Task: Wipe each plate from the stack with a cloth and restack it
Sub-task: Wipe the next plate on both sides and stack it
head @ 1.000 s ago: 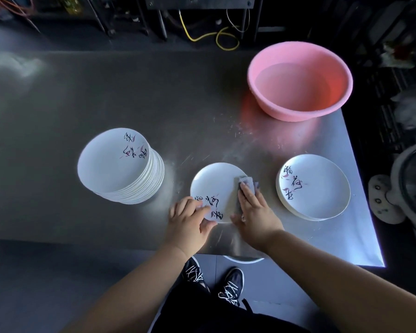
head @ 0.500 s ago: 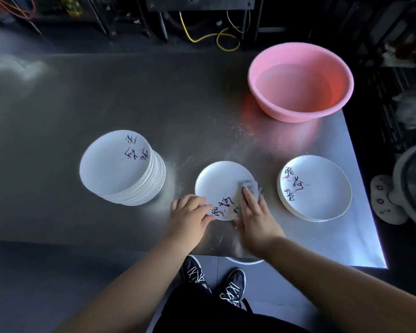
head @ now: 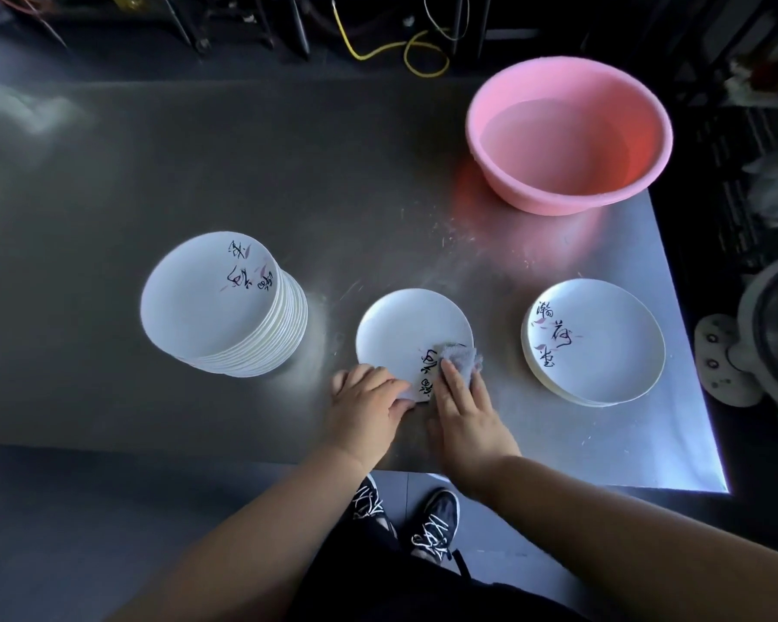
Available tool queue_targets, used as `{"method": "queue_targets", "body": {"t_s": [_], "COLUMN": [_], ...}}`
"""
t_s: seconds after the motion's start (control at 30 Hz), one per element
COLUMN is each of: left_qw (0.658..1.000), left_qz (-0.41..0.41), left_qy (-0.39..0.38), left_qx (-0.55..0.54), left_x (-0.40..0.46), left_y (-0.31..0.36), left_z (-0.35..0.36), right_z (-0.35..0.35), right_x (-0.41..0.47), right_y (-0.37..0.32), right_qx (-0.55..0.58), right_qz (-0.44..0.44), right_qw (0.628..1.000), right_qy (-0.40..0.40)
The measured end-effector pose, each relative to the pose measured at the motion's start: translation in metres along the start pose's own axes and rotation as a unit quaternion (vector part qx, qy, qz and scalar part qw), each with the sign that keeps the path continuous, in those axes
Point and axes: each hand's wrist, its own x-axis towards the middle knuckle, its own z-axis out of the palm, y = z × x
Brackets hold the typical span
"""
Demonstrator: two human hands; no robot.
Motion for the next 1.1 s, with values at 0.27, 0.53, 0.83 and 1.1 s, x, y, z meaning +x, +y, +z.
{"method": "queue_targets", "body": {"t_s": [0.27,0.53,0.83,1.1], "left_qw": [0.999,0.989,0.948,0.886], "left_qz": [0.007,-0.129,-0.235,-0.308], "left_qy": [-0.001,-0.078,-0.186,-0.301], "left_qx": [-0.046,-0.007,-0.110,-0.169], "left_x": [0.004,0.020,0.050,0.082], "left_y": [-0.003,-0.024,-0.026,-0.041], "left_z": [-0.011,-0.044,-0.054,-0.059], "right_z": [-0.023,-0.040,-0.059,-0.121], "right_x": [0.017,0.007,0.016,0.080], "right_y": [0.025,0.014,0.014,0.001], "right_qx": [0.099,-0.008,0.113,0.085], "right_qz": [-0.056,-0.008,0.022,0.276], "right_qw": [0.982,1.000,0.988,0.949], "right_qy": [0.148,-0.021,0.102,-0.128]}}
